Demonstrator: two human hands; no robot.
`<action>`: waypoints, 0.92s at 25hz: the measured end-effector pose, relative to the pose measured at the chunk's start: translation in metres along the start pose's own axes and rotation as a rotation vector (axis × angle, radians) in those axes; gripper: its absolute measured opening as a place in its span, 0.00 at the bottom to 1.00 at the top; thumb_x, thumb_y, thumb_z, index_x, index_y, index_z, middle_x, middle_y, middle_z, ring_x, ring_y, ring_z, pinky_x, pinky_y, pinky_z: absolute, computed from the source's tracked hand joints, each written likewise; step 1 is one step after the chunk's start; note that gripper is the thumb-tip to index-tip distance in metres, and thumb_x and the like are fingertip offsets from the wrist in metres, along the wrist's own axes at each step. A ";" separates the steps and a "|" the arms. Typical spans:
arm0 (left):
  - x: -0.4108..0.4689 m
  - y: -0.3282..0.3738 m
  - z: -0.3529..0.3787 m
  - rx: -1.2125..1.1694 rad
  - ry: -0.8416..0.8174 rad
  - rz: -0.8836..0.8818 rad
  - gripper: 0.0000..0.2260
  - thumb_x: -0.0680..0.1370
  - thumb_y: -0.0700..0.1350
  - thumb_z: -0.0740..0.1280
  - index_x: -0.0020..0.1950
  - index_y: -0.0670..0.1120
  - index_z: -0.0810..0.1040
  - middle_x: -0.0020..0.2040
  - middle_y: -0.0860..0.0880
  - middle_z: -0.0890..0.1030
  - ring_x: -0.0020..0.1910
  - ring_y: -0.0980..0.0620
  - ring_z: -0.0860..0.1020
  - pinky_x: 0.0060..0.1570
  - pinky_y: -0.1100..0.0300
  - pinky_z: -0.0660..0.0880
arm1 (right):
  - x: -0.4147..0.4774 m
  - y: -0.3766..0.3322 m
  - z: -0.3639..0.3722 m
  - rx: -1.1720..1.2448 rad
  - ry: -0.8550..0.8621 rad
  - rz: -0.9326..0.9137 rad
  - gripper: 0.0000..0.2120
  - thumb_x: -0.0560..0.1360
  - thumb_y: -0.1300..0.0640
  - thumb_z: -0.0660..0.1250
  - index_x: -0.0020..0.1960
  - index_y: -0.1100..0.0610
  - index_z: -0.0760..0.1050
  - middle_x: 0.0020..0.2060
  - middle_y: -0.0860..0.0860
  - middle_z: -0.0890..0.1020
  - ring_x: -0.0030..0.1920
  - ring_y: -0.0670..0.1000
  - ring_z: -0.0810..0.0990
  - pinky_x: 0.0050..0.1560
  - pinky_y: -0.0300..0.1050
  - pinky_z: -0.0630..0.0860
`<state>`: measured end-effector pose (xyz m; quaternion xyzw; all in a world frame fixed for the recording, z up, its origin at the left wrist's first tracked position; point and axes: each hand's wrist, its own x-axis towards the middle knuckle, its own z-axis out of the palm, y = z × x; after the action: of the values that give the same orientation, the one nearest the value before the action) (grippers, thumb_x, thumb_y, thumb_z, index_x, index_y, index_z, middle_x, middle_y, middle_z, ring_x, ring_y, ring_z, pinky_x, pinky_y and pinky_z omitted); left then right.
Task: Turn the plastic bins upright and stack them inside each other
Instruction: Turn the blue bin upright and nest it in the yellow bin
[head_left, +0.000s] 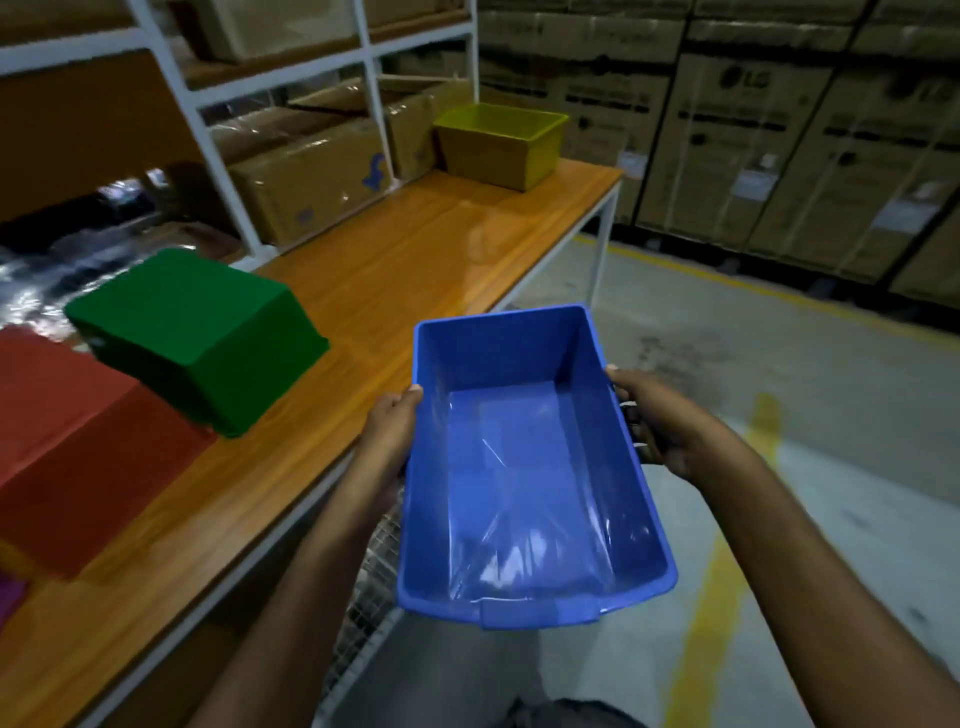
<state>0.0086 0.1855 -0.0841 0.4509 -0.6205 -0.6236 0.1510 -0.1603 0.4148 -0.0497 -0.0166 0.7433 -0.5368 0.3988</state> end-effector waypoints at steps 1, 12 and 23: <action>0.000 0.003 0.018 0.042 -0.026 -0.035 0.15 0.82 0.55 0.61 0.47 0.45 0.79 0.34 0.46 0.82 0.27 0.50 0.81 0.31 0.59 0.74 | 0.005 0.004 -0.023 0.029 -0.039 0.059 0.18 0.78 0.38 0.64 0.50 0.53 0.77 0.34 0.48 0.81 0.31 0.48 0.79 0.33 0.42 0.76; 0.001 0.063 0.180 0.036 -0.360 -0.312 0.21 0.84 0.56 0.61 0.32 0.50 0.66 0.21 0.54 0.66 0.14 0.57 0.64 0.15 0.71 0.63 | 0.049 0.008 -0.194 0.184 0.020 0.183 0.17 0.80 0.41 0.65 0.45 0.55 0.76 0.38 0.52 0.78 0.37 0.52 0.78 0.40 0.46 0.78; 0.102 0.113 0.333 -0.024 -0.369 0.071 0.13 0.83 0.56 0.62 0.47 0.48 0.79 0.37 0.52 0.85 0.34 0.54 0.83 0.30 0.61 0.77 | 0.139 -0.038 -0.285 0.156 0.357 -0.154 0.17 0.76 0.38 0.64 0.42 0.51 0.80 0.30 0.46 0.81 0.29 0.47 0.81 0.36 0.44 0.76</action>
<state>-0.3390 0.3005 -0.0783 0.3050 -0.6456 -0.6974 0.0619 -0.4443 0.5590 -0.0685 0.0531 0.7549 -0.6161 0.2184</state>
